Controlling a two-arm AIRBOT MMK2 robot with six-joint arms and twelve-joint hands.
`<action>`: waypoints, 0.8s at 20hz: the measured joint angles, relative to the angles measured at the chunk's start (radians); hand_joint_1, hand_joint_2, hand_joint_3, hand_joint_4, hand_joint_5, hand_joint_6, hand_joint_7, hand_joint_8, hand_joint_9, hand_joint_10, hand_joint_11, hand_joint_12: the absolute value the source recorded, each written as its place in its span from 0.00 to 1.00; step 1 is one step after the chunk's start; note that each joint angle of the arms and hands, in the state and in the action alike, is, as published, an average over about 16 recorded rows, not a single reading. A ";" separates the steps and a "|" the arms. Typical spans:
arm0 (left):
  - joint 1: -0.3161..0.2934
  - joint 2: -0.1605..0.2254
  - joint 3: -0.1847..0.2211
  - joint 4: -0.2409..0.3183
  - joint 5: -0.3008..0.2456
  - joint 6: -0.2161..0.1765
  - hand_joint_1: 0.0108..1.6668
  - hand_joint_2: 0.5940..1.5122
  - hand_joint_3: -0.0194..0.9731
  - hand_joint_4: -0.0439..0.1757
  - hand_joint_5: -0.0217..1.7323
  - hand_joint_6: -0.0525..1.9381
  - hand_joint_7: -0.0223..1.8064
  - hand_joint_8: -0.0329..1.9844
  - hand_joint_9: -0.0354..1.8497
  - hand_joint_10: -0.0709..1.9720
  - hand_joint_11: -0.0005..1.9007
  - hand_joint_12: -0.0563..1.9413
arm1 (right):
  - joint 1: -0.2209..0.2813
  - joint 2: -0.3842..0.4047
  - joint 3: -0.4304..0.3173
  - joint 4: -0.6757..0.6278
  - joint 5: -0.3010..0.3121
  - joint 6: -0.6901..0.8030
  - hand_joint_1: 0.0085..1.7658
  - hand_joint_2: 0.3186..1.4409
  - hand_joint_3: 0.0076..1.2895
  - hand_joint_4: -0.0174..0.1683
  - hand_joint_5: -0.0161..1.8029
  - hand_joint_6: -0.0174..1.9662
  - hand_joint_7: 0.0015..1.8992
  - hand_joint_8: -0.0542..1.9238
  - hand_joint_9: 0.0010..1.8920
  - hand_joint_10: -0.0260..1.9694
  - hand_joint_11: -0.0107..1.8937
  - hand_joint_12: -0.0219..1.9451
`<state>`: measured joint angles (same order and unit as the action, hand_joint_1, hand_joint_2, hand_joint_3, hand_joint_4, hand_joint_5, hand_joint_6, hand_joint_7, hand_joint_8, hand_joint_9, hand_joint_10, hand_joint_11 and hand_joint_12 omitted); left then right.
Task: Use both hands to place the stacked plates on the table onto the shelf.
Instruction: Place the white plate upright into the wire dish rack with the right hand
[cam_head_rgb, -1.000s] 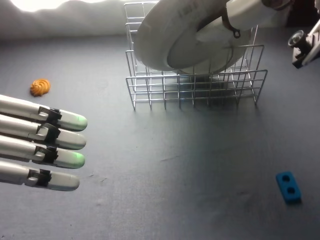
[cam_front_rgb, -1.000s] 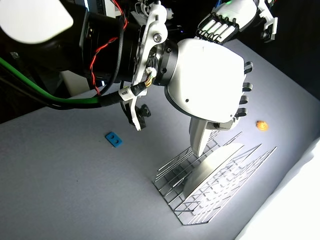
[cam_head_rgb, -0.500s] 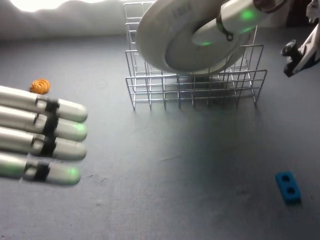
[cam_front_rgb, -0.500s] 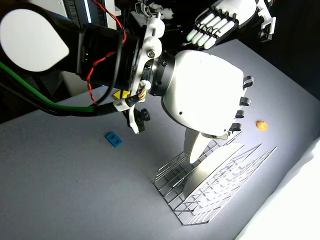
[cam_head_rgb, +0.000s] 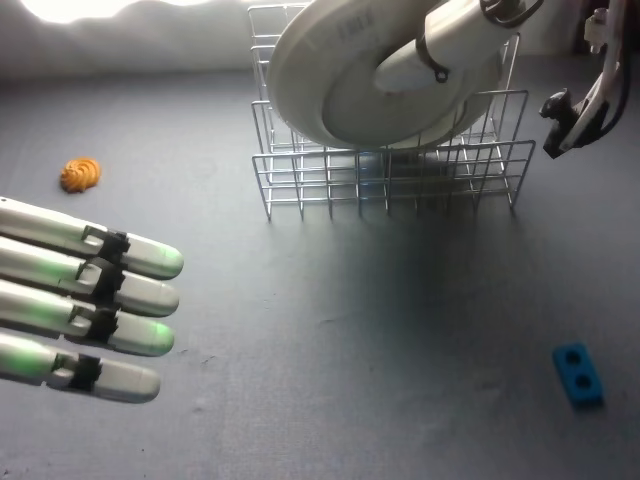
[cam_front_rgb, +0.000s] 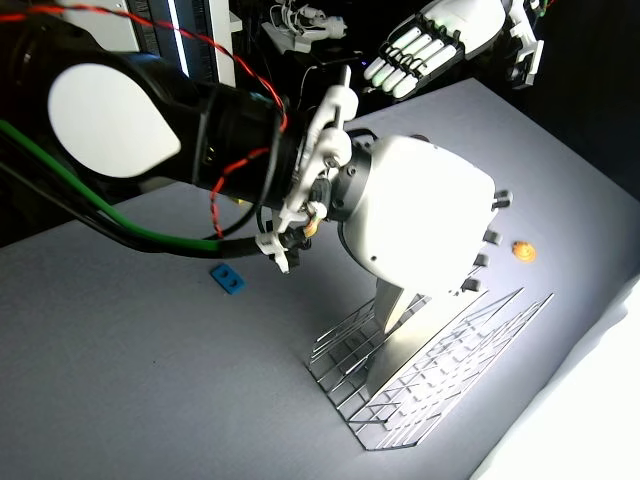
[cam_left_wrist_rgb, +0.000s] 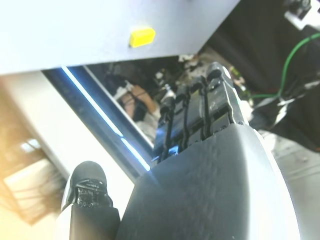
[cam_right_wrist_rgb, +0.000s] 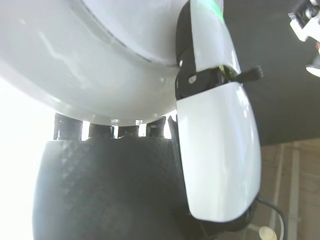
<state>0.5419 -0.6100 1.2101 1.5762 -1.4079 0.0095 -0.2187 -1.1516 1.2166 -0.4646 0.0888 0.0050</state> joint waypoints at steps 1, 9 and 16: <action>-0.003 -0.002 0.000 0.004 0.003 0.000 0.00 0.62 0.04 0.23 0.06 0.03 0.04 0.02 0.03 0.04 0.01 0.03 | -0.003 -0.006 0.007 0.003 0.000 -0.001 0.71 0.60 0.00 0.10 0.55 0.46 0.59 0.43 0.73 0.02 0.51 0.54; -0.015 -0.010 0.005 0.028 0.067 0.015 0.00 0.62 0.04 0.23 0.06 0.03 0.04 0.02 0.03 0.04 0.01 0.03 | -0.028 -0.049 0.054 0.050 0.008 -0.037 0.71 0.60 0.00 0.10 0.55 0.47 0.59 0.42 0.73 0.02 0.50 0.54; -0.026 -0.032 0.045 0.065 0.103 0.031 0.00 0.62 0.04 0.23 0.06 0.03 0.04 0.02 0.03 0.04 0.01 0.03 | -0.058 -0.071 0.078 0.103 0.020 -0.105 0.71 0.60 0.01 0.07 0.55 0.46 0.60 0.42 0.73 0.02 0.50 0.54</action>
<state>0.5161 -0.6422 1.2554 1.6409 -1.3048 0.0403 -0.2763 -1.2230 1.2945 -0.3618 0.1086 -0.0996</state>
